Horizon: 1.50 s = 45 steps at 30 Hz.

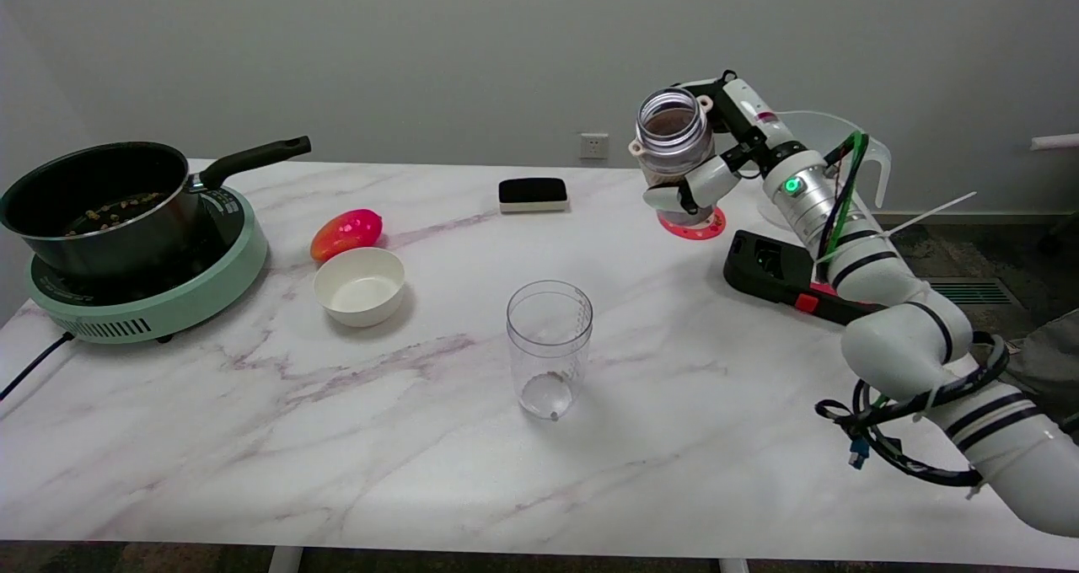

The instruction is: Pour the contents of the bottle into the measuring cup.

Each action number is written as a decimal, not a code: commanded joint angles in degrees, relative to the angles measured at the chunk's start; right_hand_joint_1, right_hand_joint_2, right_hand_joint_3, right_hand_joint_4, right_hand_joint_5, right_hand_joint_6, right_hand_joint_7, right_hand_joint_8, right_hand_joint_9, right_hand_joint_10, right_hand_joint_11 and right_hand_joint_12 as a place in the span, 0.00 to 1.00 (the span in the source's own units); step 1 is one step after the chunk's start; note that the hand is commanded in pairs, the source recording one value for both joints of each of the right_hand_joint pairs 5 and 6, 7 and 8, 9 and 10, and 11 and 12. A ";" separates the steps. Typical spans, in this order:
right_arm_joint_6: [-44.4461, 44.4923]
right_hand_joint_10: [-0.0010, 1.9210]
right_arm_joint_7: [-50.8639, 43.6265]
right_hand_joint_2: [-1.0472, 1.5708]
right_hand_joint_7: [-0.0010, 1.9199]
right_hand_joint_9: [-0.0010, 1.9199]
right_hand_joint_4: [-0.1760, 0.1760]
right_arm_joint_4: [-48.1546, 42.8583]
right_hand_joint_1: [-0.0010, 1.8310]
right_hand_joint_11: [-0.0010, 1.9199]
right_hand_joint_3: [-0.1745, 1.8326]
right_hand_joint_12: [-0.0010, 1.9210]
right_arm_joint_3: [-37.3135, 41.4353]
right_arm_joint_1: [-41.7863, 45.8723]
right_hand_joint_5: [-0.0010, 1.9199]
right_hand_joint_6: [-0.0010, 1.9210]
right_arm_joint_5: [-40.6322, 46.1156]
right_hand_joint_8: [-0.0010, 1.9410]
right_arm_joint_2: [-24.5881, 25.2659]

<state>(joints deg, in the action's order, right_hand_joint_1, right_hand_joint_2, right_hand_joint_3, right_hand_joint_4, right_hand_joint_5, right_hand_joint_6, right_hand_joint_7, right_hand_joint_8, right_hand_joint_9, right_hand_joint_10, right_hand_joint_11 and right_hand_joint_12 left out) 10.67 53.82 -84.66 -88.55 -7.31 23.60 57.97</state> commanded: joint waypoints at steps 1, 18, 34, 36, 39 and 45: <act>-7.41 0.56 -7.29 0.51 0.63 0.56 0.50 -16.22 0.81 0.43 0.59 0.43 4.71 9.09 0.52 0.52 -1.35 0.62 0.98; -7.84 0.59 -16.00 0.54 0.65 0.59 0.50 -19.52 0.81 0.45 0.57 0.45 0.79 11.39 0.55 0.55 -3.71 0.64 3.30; -2.08 0.61 -16.00 0.61 0.68 0.62 0.50 -21.59 0.80 0.51 0.51 0.51 3.43 19.00 0.63 0.63 -13.74 0.67 5.53; -1.28 0.62 -16.00 0.61 0.68 0.62 0.50 -21.67 0.80 0.51 0.51 0.51 3.42 19.24 0.63 0.63 -14.06 0.67 5.62; -0.31 0.62 -16.00 0.61 0.68 0.62 0.50 -21.68 0.80 0.51 0.51 0.51 3.20 19.24 0.62 0.62 -15.57 0.67 5.70; -0.78 0.62 -16.00 0.61 0.68 0.62 0.50 -21.68 0.80 0.51 0.52 0.51 2.86 19.01 0.62 0.62 -17.66 0.67 5.62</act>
<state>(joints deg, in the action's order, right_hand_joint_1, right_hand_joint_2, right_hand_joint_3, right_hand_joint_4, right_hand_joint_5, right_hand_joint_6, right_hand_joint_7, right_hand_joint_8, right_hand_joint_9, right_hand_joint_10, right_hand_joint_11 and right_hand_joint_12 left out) 7.32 38.82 -105.04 -85.80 9.01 11.85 62.51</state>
